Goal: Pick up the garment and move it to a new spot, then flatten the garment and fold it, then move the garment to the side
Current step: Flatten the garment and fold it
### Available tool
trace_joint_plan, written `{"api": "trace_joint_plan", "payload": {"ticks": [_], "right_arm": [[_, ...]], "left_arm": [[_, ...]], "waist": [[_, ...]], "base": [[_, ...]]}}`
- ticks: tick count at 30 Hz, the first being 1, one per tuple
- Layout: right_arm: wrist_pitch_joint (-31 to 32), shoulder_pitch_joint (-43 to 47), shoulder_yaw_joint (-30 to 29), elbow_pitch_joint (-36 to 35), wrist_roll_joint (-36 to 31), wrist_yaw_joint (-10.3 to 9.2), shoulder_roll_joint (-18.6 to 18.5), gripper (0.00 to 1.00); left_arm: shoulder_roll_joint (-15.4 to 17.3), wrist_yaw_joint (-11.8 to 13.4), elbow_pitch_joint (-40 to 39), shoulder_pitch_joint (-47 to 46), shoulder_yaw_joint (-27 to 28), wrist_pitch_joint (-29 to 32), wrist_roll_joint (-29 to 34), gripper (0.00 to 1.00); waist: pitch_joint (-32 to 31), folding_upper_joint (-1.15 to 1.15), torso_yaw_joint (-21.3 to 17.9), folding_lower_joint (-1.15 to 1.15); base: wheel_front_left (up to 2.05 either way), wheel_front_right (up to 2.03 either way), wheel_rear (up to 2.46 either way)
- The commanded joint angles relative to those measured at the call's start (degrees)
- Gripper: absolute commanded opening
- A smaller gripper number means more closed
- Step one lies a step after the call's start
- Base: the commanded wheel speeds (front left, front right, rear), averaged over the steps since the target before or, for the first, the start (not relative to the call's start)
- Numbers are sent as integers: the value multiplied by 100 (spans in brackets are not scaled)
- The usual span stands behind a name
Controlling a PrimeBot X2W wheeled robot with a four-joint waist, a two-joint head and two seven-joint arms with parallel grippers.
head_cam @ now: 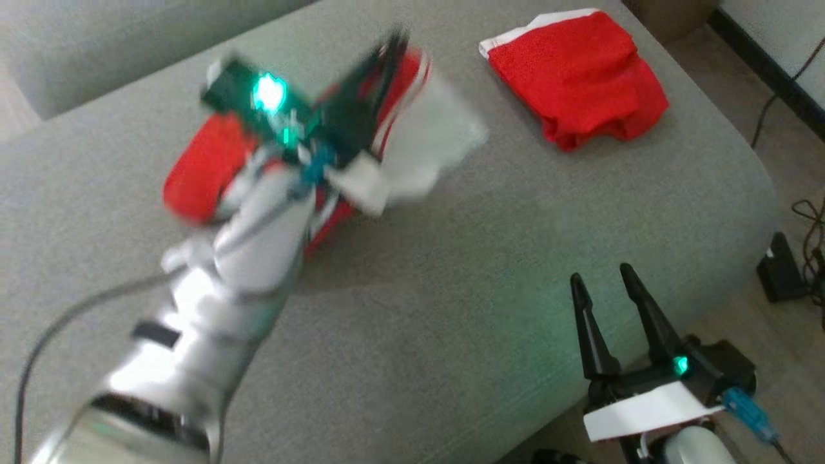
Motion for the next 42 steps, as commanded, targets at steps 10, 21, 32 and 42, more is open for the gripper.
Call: {"api": "trace_joint_plan", "payload": {"ticks": [10,21,32,42], "right_arm": [[-22,127,83,-99,-43,-4,-33,100],[-22,-11,-40,-133,-244,-4,-33,100],[-22,-120,-127,-96,-467,-4,-32,100],[-22,-56,-75,-80,-428,-4,-32,100]], "left_arm": [[104,253,-1111,-2026,1249,-91,-1218,0],[348,442,-1040,1503,2422,-90,-2576,0],[102,408,-1951,3664,3074,-124,-2050,100],[322,359,-2934,4379,2736,-125,-674,100]], "waist": [[-339,0,503,1],[-91,0,1579,1],[-3,0,2220,1],[-112,0,2232,1]], "base": [[0,0,0],[0,0,0],[0,0,0],[0,0,0]]}}
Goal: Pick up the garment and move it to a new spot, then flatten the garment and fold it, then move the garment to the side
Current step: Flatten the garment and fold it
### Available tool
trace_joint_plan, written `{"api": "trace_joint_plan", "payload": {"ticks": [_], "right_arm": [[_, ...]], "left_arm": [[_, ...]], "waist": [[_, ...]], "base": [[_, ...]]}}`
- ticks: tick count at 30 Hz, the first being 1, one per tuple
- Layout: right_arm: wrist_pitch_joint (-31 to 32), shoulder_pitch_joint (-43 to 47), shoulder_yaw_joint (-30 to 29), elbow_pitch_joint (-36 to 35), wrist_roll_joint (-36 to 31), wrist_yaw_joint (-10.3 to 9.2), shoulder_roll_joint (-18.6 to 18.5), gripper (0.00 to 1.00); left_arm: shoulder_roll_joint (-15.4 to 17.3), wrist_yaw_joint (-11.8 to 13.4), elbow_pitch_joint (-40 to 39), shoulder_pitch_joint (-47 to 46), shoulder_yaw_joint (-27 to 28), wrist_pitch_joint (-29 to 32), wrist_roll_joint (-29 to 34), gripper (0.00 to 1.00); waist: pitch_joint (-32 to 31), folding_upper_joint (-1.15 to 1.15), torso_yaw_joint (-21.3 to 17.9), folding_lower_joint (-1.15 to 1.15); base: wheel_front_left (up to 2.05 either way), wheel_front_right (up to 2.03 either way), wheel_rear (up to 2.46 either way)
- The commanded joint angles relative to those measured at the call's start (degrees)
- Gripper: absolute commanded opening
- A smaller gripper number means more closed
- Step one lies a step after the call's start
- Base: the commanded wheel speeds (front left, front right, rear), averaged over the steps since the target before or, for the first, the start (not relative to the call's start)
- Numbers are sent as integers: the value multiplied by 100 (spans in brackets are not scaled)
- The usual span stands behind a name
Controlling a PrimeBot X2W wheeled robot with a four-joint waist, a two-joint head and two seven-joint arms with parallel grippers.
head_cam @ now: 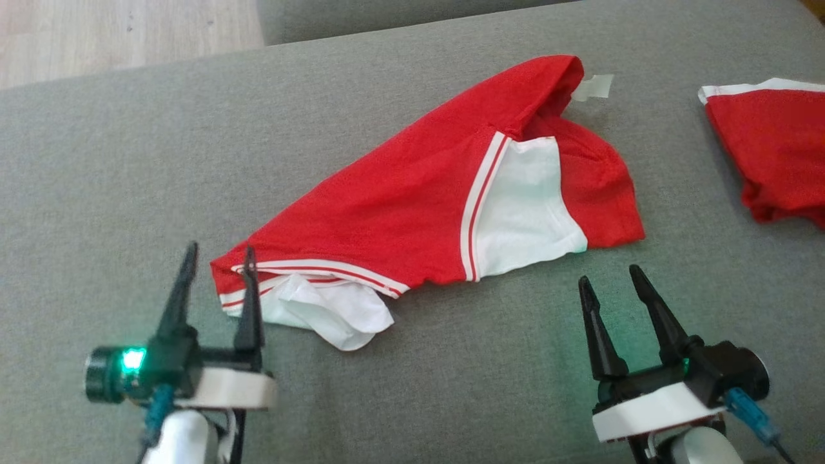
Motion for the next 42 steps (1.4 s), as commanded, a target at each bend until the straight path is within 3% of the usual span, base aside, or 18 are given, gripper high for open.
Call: {"api": "trace_joint_plan", "payload": {"ticks": [1,11,21,25,26,27,28,30,31,42], "right_arm": [[-22,-66,111,-159,7,-4,-31,100],[-22,-28,104,-149,45,-4,-31,100],[-22,-81,195,-135,77,-4,-31,100],[-22,-96,199,-134,88,-4,-31,100],[-22,-99,196,-136,90,-4,-31,100],[-22,-102,194,-139,92,-4,-31,100],[-22,-102,194,-139,92,-4,-31,100],[-22,-103,189,-144,95,-4,-31,100],[-22,-103,186,-145,97,-4,-31,100],[-22,20,-97,-143,92,-4,-31,100]], "left_arm": [[120,-5,-190,78,66,-53,134,100],[52,-58,432,189,-453,163,384,100],[-47,97,1020,-336,-461,640,187,100],[-13,18,1269,-448,-551,886,177,100],[-13,-9,1309,-452,-567,937,158,90],[-16,-33,1336,-452,-576,974,131,63],[-16,-33,1336,-452,-576,974,131,63],[-13,-60,1355,-462,-600,996,107,27],[-10,-70,1359,-466,-612,994,101,0],[-7,-53,712,-246,-620,716,-89,0]], "waist": [[-1,0,-21,0],[-3,0,-3,0],[34,0,-109,0],[64,0,-183,0],[69,0,-193,0],[72,0,-200,0],[72,0,-200,0],[76,0,-206,0],[75,0,-205,0],[-119,0,124,0]], "base": [[0,0,0],[0,0,0],[0,0,0],[0,0,0],[0,0,0],[0,0,0],[0,0,0],[0,0,0],[0,0,0],[0,0,0]]}}
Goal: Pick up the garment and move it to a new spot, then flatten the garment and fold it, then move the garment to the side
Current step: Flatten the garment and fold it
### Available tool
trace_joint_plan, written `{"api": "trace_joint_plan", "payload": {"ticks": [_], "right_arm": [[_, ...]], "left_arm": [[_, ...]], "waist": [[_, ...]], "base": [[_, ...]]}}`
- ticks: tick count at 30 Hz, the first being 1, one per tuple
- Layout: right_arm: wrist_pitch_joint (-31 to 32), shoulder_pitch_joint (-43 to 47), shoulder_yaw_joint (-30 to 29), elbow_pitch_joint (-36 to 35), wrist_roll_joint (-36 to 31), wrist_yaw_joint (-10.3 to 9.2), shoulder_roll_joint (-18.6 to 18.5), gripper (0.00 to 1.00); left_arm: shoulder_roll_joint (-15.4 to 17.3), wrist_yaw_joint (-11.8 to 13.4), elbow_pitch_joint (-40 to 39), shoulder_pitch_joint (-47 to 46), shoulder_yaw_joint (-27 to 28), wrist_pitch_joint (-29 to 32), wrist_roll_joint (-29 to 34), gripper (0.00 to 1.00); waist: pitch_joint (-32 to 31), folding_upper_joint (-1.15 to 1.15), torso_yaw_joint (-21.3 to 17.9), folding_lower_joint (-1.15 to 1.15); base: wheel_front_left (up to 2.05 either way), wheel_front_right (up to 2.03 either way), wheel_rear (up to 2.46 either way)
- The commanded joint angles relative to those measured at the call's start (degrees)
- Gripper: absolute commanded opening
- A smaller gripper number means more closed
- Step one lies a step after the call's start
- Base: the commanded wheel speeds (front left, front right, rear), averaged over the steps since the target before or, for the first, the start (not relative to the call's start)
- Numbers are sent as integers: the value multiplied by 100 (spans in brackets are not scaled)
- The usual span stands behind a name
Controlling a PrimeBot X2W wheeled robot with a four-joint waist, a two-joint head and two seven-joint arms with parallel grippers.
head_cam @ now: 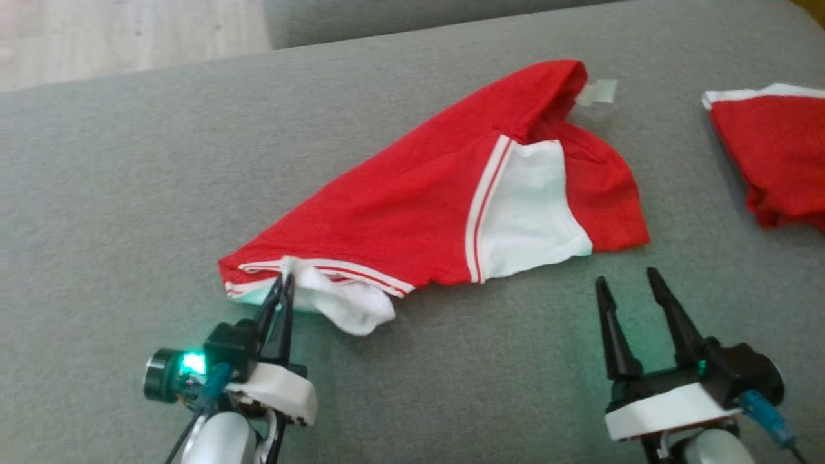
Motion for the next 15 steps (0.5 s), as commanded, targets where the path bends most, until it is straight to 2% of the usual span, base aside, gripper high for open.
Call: {"api": "trace_joint_plan", "payload": {"ticks": [1,10,15], "right_arm": [[-22,-30,60,-149,28,-4,-31,100],[-22,18,-515,545,-38,-4,-31,100],[-22,-68,-390,1011,-321,-4,-31,100]], "left_arm": [[50,62,-314,-11,239,-92,-55,0],[489,251,-1565,385,815,57,-339,0],[716,323,-1843,458,1118,165,-474,0]], "waist": [[-75,0,129,0],[-281,0,610,0],[-271,0,731,0]], "base": [[0,0,0],[0,0,0],[0,0,0]]}}
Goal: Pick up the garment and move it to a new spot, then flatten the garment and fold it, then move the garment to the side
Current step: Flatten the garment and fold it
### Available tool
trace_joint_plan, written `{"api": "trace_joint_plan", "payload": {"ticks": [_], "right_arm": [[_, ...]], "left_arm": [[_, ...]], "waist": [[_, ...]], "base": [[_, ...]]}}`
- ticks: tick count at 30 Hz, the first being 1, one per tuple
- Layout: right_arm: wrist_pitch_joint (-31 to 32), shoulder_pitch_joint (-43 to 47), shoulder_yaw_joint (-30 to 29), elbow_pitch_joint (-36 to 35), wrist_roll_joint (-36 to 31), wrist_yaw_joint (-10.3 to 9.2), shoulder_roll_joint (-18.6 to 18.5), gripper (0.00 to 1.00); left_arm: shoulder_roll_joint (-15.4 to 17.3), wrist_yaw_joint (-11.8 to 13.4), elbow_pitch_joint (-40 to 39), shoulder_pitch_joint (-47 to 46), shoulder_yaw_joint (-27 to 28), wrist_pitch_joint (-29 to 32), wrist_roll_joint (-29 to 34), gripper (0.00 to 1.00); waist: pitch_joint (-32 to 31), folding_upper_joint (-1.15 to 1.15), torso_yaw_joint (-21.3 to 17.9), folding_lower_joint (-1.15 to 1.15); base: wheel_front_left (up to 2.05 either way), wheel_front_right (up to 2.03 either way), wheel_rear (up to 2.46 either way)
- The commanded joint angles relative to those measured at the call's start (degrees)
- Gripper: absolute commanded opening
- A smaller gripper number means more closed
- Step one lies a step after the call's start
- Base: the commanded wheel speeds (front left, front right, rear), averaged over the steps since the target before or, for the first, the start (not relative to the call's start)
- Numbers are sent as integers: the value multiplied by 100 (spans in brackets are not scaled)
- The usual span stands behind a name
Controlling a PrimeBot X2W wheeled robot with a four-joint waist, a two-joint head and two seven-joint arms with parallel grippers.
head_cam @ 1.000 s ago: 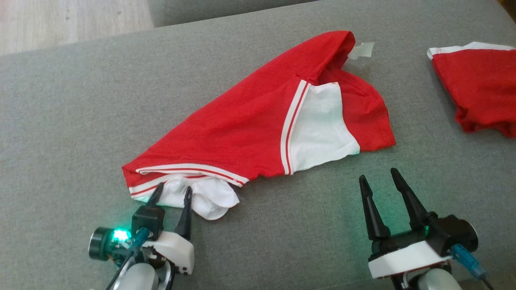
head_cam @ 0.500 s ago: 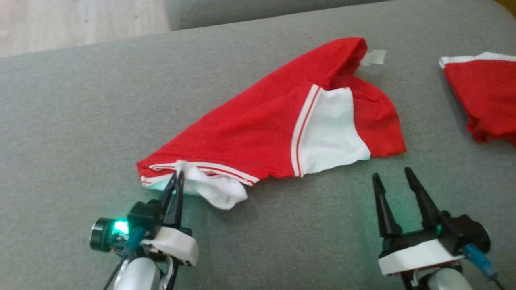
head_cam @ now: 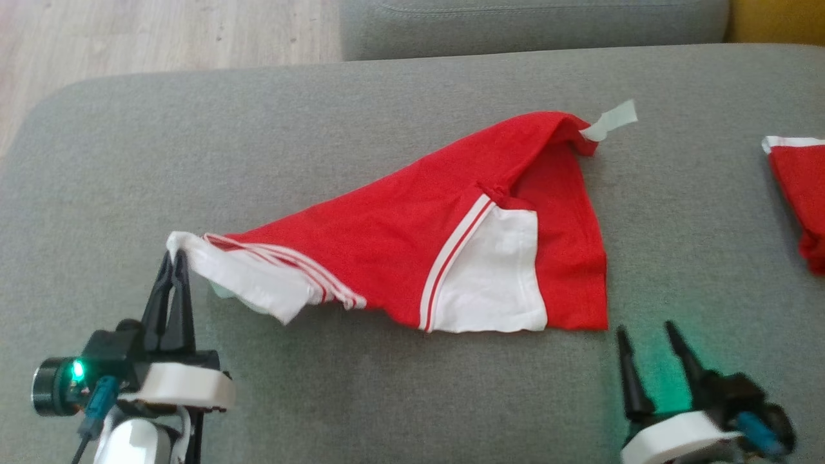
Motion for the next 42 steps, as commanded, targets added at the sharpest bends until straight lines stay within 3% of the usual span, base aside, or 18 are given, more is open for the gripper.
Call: {"api": "trace_joint_plan", "payload": {"ticks": [1,8,21,22,23,24,25,33,42], "right_arm": [[-23,-169,239,-66,-90,-4,-35,100],[-23,-352,789,453,-362,-4,-154,100],[-23,-712,698,868,-719,-4,-122,100],[-23,-729,700,887,-727,-4,-118,91],[-23,-742,705,901,-732,-4,-114,62],[-23,-761,716,868,-748,-4,-112,40],[-23,-775,708,819,-770,-4,-111,0],[-23,-665,771,646,-763,-4,-174,0],[-23,-321,546,-465,-709,-4,-277,0]], "left_arm": [[123,31,-245,-139,246,15,-25,0],[170,62,-360,-141,257,60,-61,0],[185,48,-302,-274,142,22,-86,0],[185,48,-298,-285,134,21,-89,0],[185,48,-292,-296,128,18,-95,0],[185,50,-287,-305,124,13,-100,0],[186,52,-283,-314,119,7,-103,0],[195,60,-240,-317,90,-71,-147,0],[239,-80,-645,-280,138,-199,-394,0]], "waist": [[14,0,34,1],[104,0,120,1],[279,0,248,1],[284,0,253,1],[287,0,256,1],[291,0,256,1],[293,0,255,1],[126,0,198,1],[-370,0,69,1]], "base": [[0,0,0],[0,0,0],[0,0,0],[0,0,0],[0,0,0],[0,0,0],[0,0,0],[0,0,0],[0,0,0]]}}
